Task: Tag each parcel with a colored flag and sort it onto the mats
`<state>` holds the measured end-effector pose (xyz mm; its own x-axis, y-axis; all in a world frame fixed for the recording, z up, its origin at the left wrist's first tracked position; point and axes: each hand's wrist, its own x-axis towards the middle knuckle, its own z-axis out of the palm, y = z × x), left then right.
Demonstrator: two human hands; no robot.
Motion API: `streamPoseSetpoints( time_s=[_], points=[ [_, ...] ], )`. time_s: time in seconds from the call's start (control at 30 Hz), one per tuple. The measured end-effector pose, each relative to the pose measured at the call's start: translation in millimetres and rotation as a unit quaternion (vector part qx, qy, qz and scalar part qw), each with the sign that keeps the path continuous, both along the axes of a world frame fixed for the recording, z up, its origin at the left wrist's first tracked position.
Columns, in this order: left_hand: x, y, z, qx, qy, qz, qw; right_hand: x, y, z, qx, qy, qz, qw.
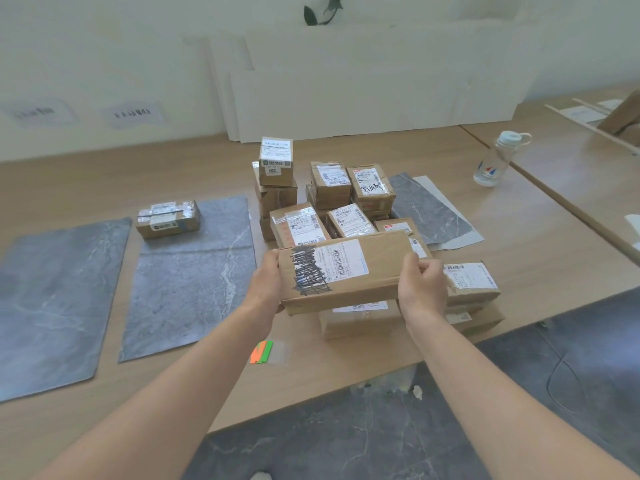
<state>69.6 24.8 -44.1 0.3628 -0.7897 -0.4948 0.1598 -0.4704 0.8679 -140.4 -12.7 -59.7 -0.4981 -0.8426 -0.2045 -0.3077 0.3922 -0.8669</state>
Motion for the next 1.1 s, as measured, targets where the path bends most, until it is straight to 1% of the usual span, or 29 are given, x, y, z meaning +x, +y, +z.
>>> streamPoseSetpoints(
  time_s=[0.23, 0.43, 0.83, 1.1],
  points=[
    [45, 25, 17, -0.022, -0.006, 0.03, 0.999, 42, 9, 18, -0.034, -0.009, 0.037, 0.999],
    [103, 48, 29, -0.043, 0.004, 0.055, 0.998, 105, 22, 29, -0.054, -0.028, 0.053, 0.997],
    [252, 124, 31, -0.037, -0.026, 0.06, 0.997, 249, 96, 26, -0.04, -0.031, 0.066, 0.997],
    [312, 170, 17, -0.02, -0.026, 0.105, 0.994, 309, 136, 6, -0.012, -0.048, 0.105, 0.993]
  ],
)
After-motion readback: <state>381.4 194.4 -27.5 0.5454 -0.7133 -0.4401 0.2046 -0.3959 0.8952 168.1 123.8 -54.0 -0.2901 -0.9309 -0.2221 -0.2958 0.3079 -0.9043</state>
